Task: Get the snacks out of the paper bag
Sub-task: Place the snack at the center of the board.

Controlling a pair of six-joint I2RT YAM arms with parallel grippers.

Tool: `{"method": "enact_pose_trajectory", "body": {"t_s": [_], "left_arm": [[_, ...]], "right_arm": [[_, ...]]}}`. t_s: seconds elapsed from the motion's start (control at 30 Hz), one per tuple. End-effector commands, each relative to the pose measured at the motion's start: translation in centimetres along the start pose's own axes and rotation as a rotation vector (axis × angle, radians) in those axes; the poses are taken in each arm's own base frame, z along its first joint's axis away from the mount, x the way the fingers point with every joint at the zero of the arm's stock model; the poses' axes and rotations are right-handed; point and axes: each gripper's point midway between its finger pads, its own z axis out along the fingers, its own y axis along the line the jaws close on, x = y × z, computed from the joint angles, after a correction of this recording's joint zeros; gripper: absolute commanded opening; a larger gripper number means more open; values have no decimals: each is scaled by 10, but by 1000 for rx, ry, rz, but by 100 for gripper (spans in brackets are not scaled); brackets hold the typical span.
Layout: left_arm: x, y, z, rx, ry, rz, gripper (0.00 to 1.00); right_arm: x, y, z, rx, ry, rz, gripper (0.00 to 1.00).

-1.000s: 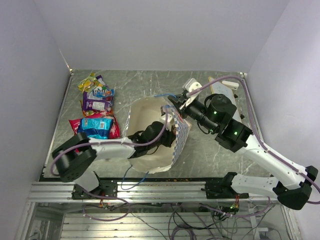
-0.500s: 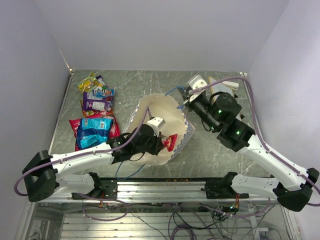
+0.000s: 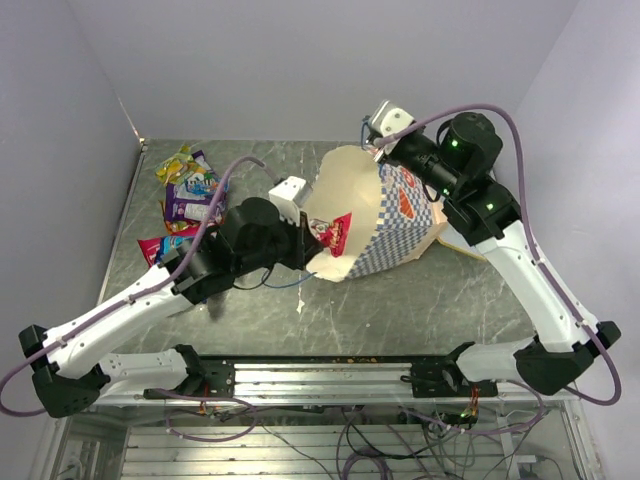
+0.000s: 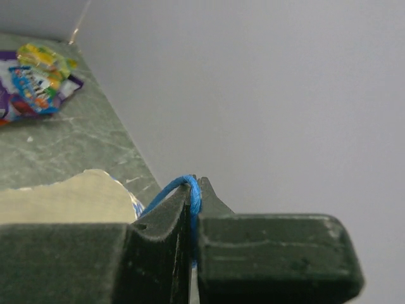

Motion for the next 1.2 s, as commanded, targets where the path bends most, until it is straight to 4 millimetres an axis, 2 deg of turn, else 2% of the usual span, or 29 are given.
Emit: {"method": "enact_pose_trajectory", "body": {"t_s": [0.0,0.1,0.17,0.27,0.33,0.4,0.47,0.57,0.67,0.77,0.83,0.97,1.03,1.1,1.17], "left_arm": [[-1,22,-14,-72,64,0,7],[-4,40,-17,-114,86,-13,7],[-6,51,-20,-145,91,-24,7],[-14,69,-28,-212,84,-41,7],[-20,83,-33,-278,82,-50,7],[-27,98,-39,-353,82,-61,7],[-33,113,-41,-428,86,-68,7],[-51,136,-48,-550,51,-90,7],[-70,150,-55,-624,-15,-109,7],[-86,140,-53,-554,-80,-88,7],[-82,122,-42,-415,-98,-57,7],[-78,93,-44,-235,-136,-33,7],[-79,79,-50,-149,-158,3,7],[-82,82,-55,-170,-185,7,7],[-87,103,-60,-296,-214,-7,7]], "right_arm": [[0,43,7,-237,-51,-71,0],[5,84,2,-348,-100,77,0],[5,111,-10,-387,-153,188,0],[17,163,-25,-462,-173,317,0],[24,183,-31,-486,-135,350,0],[29,195,-36,-499,-93,364,0],[32,194,-40,-480,-76,370,0],[31,179,-44,-412,-66,353,0],[40,159,-43,-324,-6,295,0],[62,129,-37,-142,110,315,0],[73,112,-34,-32,161,346,0],[75,116,-21,-66,133,292,0],[84,114,-16,-49,144,255,0],[92,111,-12,-52,151,225,0],[97,113,-8,-79,143,200,0]]}}
